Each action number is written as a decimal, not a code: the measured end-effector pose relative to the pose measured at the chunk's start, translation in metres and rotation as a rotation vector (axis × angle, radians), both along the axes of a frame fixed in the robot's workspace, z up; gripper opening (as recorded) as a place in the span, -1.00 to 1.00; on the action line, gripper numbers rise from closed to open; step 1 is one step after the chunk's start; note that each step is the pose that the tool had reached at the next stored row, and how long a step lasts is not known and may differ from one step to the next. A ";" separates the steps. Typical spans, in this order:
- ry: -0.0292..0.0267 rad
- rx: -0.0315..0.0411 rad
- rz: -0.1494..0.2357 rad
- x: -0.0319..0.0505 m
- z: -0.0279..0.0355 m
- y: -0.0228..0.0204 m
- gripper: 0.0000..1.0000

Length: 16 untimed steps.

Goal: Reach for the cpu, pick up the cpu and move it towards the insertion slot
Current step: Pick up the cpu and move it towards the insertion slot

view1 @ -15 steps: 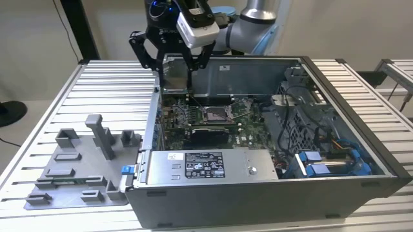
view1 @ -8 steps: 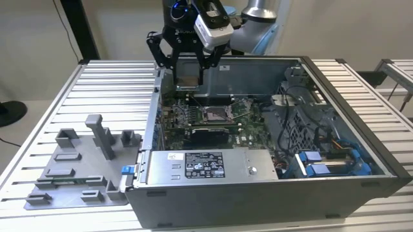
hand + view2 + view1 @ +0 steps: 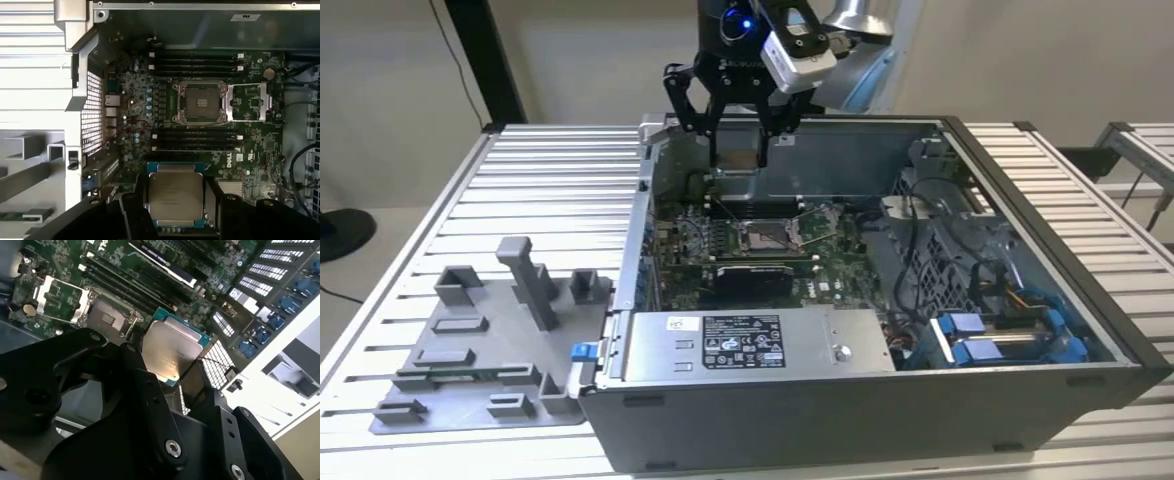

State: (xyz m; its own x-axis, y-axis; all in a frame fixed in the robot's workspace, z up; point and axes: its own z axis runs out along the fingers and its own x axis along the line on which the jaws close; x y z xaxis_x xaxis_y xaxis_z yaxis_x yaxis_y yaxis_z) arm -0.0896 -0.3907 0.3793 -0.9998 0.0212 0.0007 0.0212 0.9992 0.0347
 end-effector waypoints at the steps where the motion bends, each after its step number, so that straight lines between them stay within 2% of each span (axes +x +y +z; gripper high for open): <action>1: 0.0000 0.0006 0.000 0.0020 -0.0004 0.0023 -1.00; 16: 0.0000 0.0063 0.000 0.0276 -0.0049 0.0400 -1.00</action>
